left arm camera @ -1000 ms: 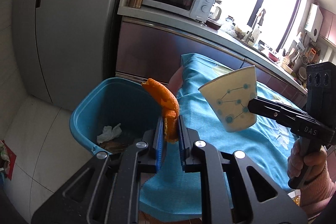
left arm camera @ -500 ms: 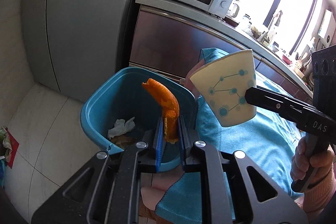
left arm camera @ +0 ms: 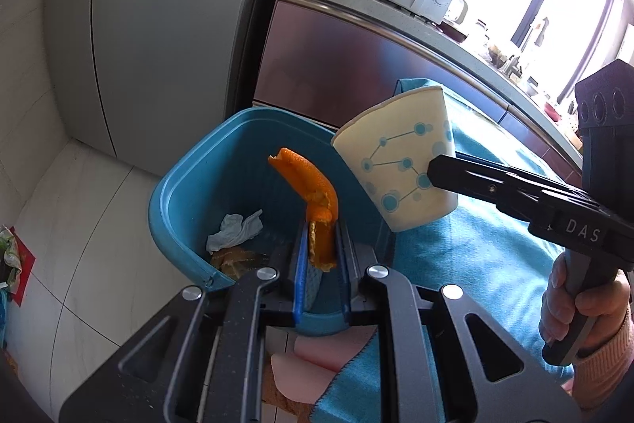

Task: Collect trash
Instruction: 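Open both tools to drop the orange peel and cup into the bin, then move both open tools back over the table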

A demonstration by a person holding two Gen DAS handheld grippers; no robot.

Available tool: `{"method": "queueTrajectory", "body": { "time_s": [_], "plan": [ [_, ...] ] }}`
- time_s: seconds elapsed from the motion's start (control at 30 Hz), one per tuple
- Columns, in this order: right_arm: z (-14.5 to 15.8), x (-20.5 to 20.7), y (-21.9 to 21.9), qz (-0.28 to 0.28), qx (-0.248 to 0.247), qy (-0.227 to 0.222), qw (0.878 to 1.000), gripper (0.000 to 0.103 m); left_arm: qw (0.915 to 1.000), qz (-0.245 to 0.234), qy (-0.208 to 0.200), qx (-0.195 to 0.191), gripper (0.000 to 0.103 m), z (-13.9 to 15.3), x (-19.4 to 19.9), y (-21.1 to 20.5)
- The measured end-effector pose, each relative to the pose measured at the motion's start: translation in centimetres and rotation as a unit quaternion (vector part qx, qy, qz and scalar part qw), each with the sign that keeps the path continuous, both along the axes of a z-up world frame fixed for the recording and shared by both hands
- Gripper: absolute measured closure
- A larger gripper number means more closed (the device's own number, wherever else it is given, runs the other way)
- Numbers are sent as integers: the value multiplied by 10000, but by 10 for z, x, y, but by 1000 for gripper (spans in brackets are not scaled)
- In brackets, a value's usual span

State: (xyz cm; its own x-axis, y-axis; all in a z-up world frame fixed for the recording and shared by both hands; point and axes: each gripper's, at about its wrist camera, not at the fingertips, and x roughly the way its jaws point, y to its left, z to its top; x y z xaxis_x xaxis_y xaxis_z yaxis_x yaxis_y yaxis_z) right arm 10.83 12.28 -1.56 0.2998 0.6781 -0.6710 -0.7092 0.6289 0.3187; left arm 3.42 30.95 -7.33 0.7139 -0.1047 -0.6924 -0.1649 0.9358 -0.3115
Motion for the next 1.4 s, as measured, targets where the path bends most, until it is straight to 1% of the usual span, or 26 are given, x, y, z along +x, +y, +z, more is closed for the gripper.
{"method": "queueTrajectory", "body": {
  "time_s": [0.2,0.33,0.4,0.5,0.67,0.87,0.9,0.97,1.0,1.03,1.07,1.17,1.2,1.4],
  "plan": [
    [-13,11,15,-14,-239,125,9996,75,9999,21,115,-49,89,-12,12,2],
    [-16,13,22,-75,-377,187,9991,73,9998,-19,172,-104,88,-21,20,4],
    [-15,14,24,-123,-380,184,9990,73,9996,-28,212,-160,88,-27,25,5],
    [-16,12,23,-151,-365,174,9991,73,9996,-23,252,-141,88,-33,30,4],
    [-14,6,14,-194,-295,176,9992,73,9995,-34,267,-192,88,-39,30,0],
    [-9,-4,-5,-193,-120,178,9996,72,9998,-117,85,-102,87,-28,21,-9],
    [-7,-7,-10,-197,-81,159,9996,72,9999,-134,31,-84,85,-24,18,-11],
    [-3,-10,-20,-203,23,139,9997,68,9997,-204,-84,-57,82,-17,13,-18],
    [-1,-12,-26,-206,66,109,9997,67,9996,-251,-141,-32,79,-13,11,-22],
    [1,-15,-32,-223,101,73,9997,64,9993,-308,-195,-2,76,-8,8,-27],
    [4,-19,-38,-237,148,40,9996,62,9990,-372,-252,19,75,-4,7,-32],
    [11,-28,-61,-331,234,-82,9991,61,9974,-601,-406,55,75,7,3,-47],
    [14,-31,-69,-384,257,-129,9988,61,9965,-701,-462,50,73,10,2,-54],
    [29,-50,-126,-874,374,-333,9949,58,9890,-1296,-710,87,71,27,-3,-96]
  ]
}}
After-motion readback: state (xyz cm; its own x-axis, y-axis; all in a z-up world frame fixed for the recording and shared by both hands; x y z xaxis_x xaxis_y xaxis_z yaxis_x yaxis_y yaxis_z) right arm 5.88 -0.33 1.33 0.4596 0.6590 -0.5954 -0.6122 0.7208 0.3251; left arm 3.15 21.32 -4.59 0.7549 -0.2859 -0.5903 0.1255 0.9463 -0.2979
